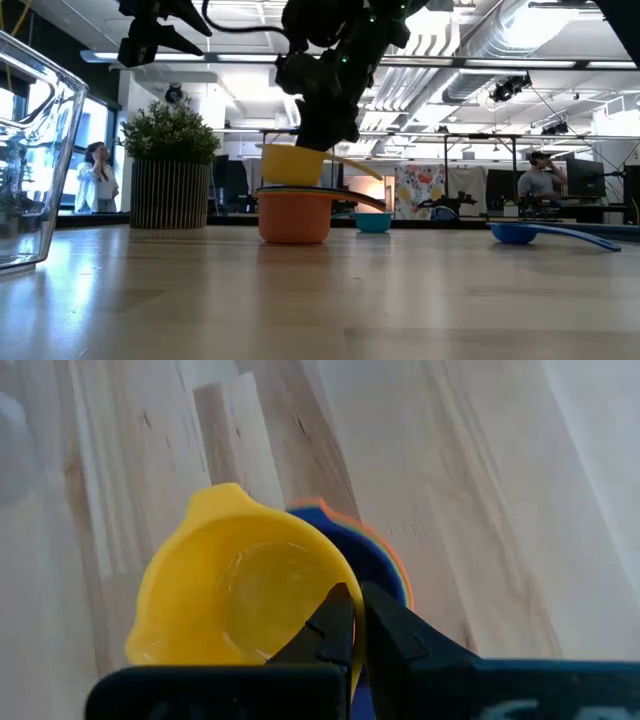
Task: Nest measuring cups in basket
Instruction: Stack the yellow measuring cup on the blue measuring cup
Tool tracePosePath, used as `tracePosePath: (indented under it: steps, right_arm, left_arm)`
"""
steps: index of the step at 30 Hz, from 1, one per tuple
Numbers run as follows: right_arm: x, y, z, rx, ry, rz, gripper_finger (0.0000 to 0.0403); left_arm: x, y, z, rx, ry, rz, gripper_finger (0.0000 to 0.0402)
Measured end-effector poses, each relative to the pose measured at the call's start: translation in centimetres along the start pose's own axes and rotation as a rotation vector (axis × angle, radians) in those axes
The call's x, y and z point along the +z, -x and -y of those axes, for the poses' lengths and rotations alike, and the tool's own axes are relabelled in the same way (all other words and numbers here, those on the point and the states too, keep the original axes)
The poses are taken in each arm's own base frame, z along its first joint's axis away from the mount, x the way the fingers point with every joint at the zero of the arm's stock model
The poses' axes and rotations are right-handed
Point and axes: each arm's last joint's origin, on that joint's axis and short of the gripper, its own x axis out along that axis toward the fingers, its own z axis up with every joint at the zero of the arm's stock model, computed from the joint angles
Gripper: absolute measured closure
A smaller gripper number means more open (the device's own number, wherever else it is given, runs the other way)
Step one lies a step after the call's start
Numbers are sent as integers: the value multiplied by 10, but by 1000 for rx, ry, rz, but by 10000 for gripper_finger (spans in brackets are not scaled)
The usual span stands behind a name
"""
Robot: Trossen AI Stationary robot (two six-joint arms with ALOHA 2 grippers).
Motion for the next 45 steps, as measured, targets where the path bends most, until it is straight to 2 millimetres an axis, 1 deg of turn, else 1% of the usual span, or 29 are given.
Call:
tracePosePath:
  steps: [7,17,21,31,34,37,39,42,45]
  right_arm:
    - [-2,-2,3,-42,4,-13,402]
    - [-2,-4,3,-29,29,-24,397]
    - [-2,-5,3,-35,30,-13,376]
    - [0,-5,3,-42,25,2,307]
    - [1,0,3,-38,4,10,296]
    - [2,11,4,-26,-40,15,293]
    - [-1,16,5,-31,-64,-14,293]
    - [-7,21,7,-90,-70,-63,293]
    - [-13,20,12,-172,-61,-126,293]
  left_arm:
    - [0,0,0,0,0,0,273]
    - [0,0,0,0,-1,0,273]
    - [0,0,0,0,-1,0,273]
    - [0,0,0,0,-1,0,273]
    - [0,0,0,0,-1,0,273]
    - [0,0,0,0,-1,-1,273]
    - [0,0,0,2,-1,-2,273]
    - [0,0,0,2,-1,-3,273]
    - [0,0,0,3,-1,-3,273]
